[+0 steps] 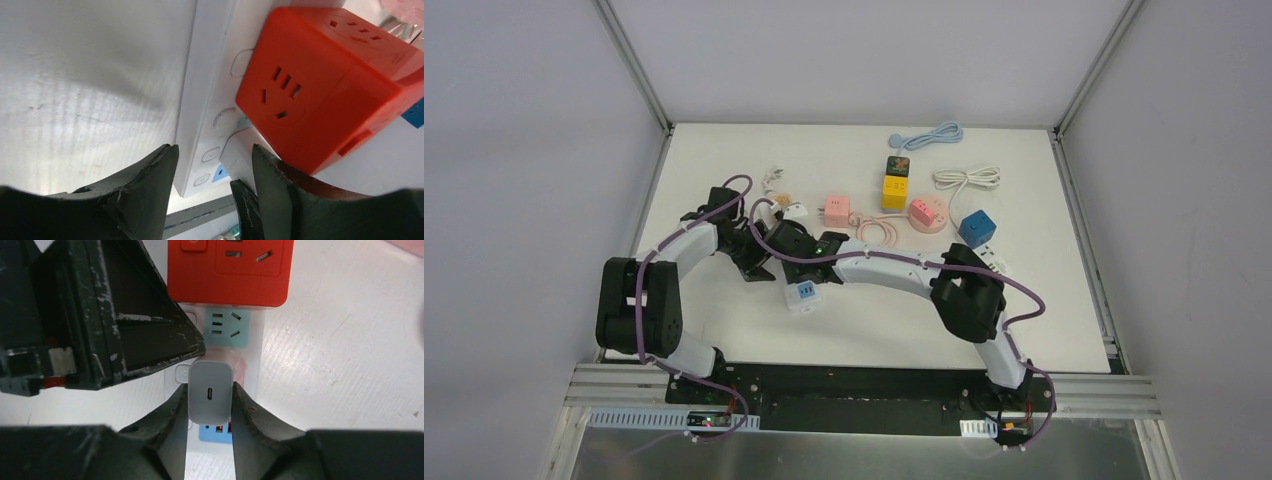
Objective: Pull the plug off the socket
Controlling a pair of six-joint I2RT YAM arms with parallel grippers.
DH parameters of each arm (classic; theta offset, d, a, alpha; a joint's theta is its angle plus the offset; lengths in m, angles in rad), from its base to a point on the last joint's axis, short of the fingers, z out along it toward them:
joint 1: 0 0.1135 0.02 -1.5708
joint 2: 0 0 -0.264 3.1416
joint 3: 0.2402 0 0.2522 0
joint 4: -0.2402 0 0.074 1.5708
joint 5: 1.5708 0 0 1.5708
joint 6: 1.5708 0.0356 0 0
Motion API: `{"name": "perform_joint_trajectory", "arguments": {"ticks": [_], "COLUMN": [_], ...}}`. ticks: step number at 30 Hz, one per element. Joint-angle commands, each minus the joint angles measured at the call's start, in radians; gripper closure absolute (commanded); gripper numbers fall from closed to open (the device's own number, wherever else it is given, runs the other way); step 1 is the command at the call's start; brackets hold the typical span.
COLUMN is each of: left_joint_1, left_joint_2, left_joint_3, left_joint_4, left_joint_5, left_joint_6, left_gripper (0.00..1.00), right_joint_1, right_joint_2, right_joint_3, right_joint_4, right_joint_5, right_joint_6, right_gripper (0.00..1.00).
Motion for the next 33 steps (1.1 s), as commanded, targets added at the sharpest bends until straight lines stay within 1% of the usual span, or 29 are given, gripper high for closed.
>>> {"name": "perform_joint_trajectory", "arguments": {"ticks": [1,3,4,5,7,9,12,13,20,21,24,28,30,33], "left_joint_1": [-0.034,-0.034,-0.034,-0.035,-0.034,-0.034,-0.034,-0.034,-0.034,-0.034,-0.034,-0.034,-0.034,-0.034], "left_joint_2": [0.037,0.047,0.050,0.053,0.058,0.061,0.062,0.063,0.071,0.072,0.077,0.084,0.087,0.097], "left_joint_3": [-0.012,-0.009,-0.007,-0.008,-0.005,-0.007,-0.016,-0.022,-0.065,-0.069,-0.064,-0.058,-0.058,-0.053], "left_joint_4": [-0.012,-0.025,-0.031,-0.035,-0.045,-0.049,-0.052,-0.054,-0.064,-0.065,-0.085,-0.099,-0.103,-0.110], "left_joint_5": [-0.013,-0.031,-0.038,-0.041,-0.050,-0.052,-0.059,-0.064,-0.103,-0.112,-0.136,-0.154,-0.158,-0.155], "left_joint_6": [-0.015,-0.007,-0.004,-0.001,-0.001,-0.001,-0.001,-0.001,-0.010,-0.010,-0.006,-0.006,-0.005,0.001], "left_gripper": [0.43,0.45,0.46,0.47,0.49,0.53,0.59,0.60,0.70,0.71,0.72,0.72,0.73,0.73], "right_joint_1": [-0.002,-0.003,-0.004,-0.005,-0.005,-0.006,-0.008,-0.008,-0.012,-0.015,-0.030,-0.044,-0.040,-0.012], "right_joint_2": [-0.090,-0.083,-0.078,-0.072,-0.059,-0.046,-0.032,-0.031,-0.040,-0.045,-0.061,-0.100,-0.100,-0.083], "right_joint_3": [-0.034,-0.030,-0.027,-0.023,-0.017,-0.012,-0.009,-0.009,0.009,0.016,0.052,0.010,-0.010,-0.009], "right_joint_4": [0.006,0.004,0.001,0.000,-0.001,-0.003,-0.004,-0.005,-0.005,-0.004,0.003,0.105,0.133,0.133], "right_joint_5": [-0.041,-0.028,-0.023,-0.024,-0.028,-0.036,-0.053,-0.054,-0.043,-0.052,-0.138,-0.229,-0.228,-0.133], "right_joint_6": [-0.023,-0.023,-0.023,-0.024,-0.025,-0.028,-0.027,-0.028,-0.034,-0.034,-0.029,-0.037,-0.065,-0.122], "right_gripper": [0.81,0.61,0.54,0.49,0.44,0.44,0.52,0.56,0.98,1.00,1.00,1.00,1.00,1.00]}}
